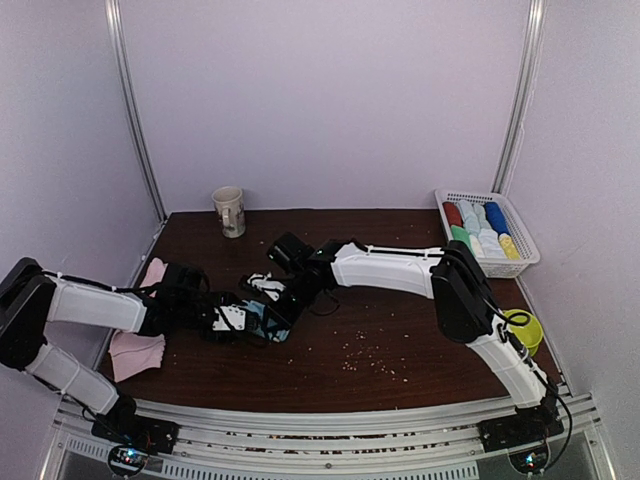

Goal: Roll the towels
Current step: Roll the towel at the center of the board.

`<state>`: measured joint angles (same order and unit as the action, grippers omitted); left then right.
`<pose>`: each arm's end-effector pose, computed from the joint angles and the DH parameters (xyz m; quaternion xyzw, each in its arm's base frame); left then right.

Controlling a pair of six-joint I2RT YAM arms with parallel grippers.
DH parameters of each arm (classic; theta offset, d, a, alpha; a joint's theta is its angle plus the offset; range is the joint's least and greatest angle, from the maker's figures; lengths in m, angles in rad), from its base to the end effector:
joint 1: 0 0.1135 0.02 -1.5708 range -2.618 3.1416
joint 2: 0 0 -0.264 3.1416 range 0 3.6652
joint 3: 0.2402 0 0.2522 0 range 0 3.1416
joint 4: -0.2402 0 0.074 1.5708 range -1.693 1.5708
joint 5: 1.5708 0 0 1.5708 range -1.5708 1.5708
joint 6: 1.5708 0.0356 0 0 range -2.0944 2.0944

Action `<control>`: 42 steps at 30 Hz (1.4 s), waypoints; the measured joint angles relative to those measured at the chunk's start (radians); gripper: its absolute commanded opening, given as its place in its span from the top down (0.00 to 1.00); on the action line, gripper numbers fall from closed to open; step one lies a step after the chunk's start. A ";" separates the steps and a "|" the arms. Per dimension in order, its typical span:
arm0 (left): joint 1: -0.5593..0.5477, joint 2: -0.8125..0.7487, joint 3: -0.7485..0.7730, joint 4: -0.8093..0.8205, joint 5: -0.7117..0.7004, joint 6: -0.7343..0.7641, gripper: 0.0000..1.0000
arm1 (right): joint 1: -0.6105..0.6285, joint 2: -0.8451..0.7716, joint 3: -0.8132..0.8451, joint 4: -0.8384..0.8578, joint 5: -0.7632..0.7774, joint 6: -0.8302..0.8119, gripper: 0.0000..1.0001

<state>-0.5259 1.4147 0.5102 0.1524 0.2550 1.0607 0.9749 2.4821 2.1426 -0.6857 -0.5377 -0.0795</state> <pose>0.2175 -0.1366 0.1447 0.6840 0.6022 -0.0082 0.4116 0.2845 0.4521 0.1609 -0.5290 0.7664 0.3430 0.1234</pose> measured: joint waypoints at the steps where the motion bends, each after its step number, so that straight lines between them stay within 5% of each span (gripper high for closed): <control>1: 0.000 -0.009 -0.006 0.016 0.000 0.001 0.31 | -0.003 0.001 0.000 0.000 -0.008 0.007 0.96; 13: -0.026 0.033 -0.023 0.057 -0.001 0.051 0.40 | -0.025 0.004 0.000 0.006 -0.075 0.063 0.93; 20: -0.026 0.091 0.014 0.074 -0.017 0.073 0.60 | -0.035 0.010 0.000 0.009 -0.111 0.080 0.91; 26: -0.028 0.139 0.056 0.072 -0.025 0.085 0.79 | -0.045 0.011 0.000 0.008 -0.126 0.084 0.76; 36: -0.031 0.184 0.099 0.053 -0.028 0.127 0.80 | -0.062 0.001 -0.029 0.036 -0.127 0.086 0.44; 42: -0.032 0.204 0.117 0.054 -0.028 0.143 0.80 | -0.098 -0.047 -0.120 0.102 -0.122 0.128 0.40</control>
<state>-0.5579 1.6184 0.6270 0.2066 0.2268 1.2041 0.8768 2.4355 2.0224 -0.5838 -0.6598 0.0486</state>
